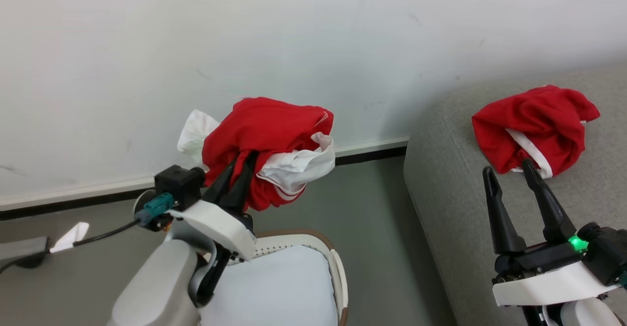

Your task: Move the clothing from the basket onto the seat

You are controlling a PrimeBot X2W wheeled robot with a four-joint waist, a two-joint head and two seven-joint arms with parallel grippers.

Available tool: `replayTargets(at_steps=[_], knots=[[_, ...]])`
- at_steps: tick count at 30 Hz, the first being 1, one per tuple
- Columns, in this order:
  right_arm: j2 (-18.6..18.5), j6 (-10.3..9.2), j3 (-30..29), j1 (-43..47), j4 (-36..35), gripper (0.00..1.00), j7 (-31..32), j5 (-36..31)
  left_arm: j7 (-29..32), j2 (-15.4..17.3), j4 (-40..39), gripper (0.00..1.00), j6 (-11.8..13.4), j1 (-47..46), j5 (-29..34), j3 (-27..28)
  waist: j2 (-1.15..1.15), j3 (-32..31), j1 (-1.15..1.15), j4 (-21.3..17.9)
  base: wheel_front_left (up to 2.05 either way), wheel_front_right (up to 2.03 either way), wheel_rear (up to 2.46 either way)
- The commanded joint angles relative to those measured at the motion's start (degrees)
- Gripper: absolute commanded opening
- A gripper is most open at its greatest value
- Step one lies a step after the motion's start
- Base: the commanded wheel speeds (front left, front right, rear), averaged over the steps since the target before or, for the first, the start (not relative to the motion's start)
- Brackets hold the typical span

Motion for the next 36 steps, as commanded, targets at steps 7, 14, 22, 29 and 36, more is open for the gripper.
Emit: replayTargets(at_steps=[7,14,22,29,36], knots=[[-0.2,-0.13,1.1,1.3,0.5,1.0,0.0,0.6,1.0,0.9,-6.9,0.0,1.7,2.3,0.2,-0.1,0.0,-1.1,0.01,0.6,0.0,0.0,0.0],[-0.8,-0.13,2.1,0.1,0.3,1.0,0.0,0.9,3.1,1.5,-11.9,0.0,3.4,3.7,0.5,-0.6,0.0,0.0,0.01,0.5,0.0,0.0,0.0],[-1.1,-0.13,3.7,-0.7,0.5,1.0,0.0,0.8,4.1,2.0,-13.8,0.0,4.0,4.1,0.0,-0.9,0.0,0.4,0.01,0.5,0.0,0.0,0.0],[-2.8,-0.13,9.3,-2.3,0.7,1.0,0.0,1.3,4.6,1.7,-14.2,0.0,4.1,3.9,-0.1,-1.5,0.0,0.4,0.01,0.9,0.0,0.0,0.0],[-6.1,-0.13,18.0,-6.2,1.0,1.0,0.0,2.3,4.7,0.3,-13.2,0.0,3.5,2.6,0.6,-3.7,0.0,0.9,0.01,3.0,0.0,0.0,0.0]])
